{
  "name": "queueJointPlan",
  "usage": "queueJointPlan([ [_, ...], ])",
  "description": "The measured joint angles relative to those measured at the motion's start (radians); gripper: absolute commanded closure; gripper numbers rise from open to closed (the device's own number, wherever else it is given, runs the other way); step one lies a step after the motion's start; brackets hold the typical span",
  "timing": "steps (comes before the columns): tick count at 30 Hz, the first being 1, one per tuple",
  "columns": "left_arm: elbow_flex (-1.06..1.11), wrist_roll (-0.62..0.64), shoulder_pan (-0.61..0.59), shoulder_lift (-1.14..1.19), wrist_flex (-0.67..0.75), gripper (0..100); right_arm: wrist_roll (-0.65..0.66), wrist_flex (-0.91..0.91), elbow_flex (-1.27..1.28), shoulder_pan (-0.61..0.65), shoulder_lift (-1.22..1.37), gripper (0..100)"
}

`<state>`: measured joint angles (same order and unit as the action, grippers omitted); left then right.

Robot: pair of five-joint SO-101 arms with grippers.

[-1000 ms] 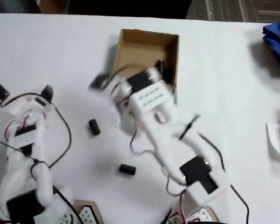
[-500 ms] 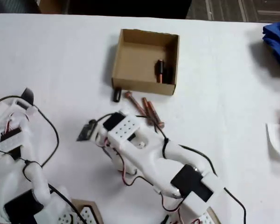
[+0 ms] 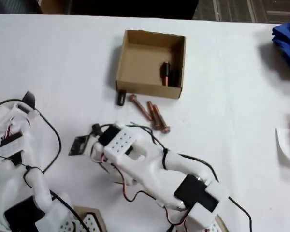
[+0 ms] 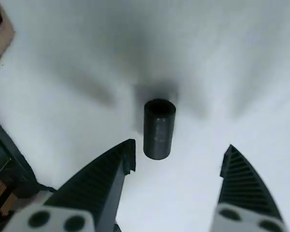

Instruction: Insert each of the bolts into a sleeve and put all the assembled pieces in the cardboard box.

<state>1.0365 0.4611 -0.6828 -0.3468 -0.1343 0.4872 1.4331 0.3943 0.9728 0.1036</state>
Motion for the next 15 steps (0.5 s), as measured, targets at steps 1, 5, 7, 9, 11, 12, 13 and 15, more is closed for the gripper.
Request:
queueJointPlan([
  [1, 0.0, 0.0, 0.0, 0.0, 0.0, 70, 0.0, -0.011, 0.005, -0.003, 0.0, 72.6],
  [5, 0.0, 0.0, 0.0, 0.0, 0.0, 70, 0.0, -0.063, 0.054, -0.002, 0.0, 72.6],
  [7, 0.0, 0.0, 0.0, 0.0, 0.0, 70, 0.0, -0.089, 0.083, 0.0, 0.0, 72.6],
  [9, 0.0, 0.0, 0.0, 0.0, 0.0, 70, 0.0, -0.109, 0.109, 0.0, 0.0, 72.6],
  [11, 0.0, 0.0, 0.0, 0.0, 0.0, 70, 0.0, -0.121, 0.123, 0.0, 0.0, 72.6],
  [12, 0.0, 0.0, 0.0, 0.0, 0.0, 70, 0.0, -0.121, 0.126, 0.0, 0.0, 72.6],
  [13, 0.0, 0.0, 0.0, 0.0, 0.0, 70, 0.0, -0.126, 0.126, -0.002, 0.0, 72.6],
  [15, 0.0, 0.0, 0.0, 0.0, 0.0, 70, 0.0, -0.132, 0.126, -0.002, 0.0, 72.7],
])
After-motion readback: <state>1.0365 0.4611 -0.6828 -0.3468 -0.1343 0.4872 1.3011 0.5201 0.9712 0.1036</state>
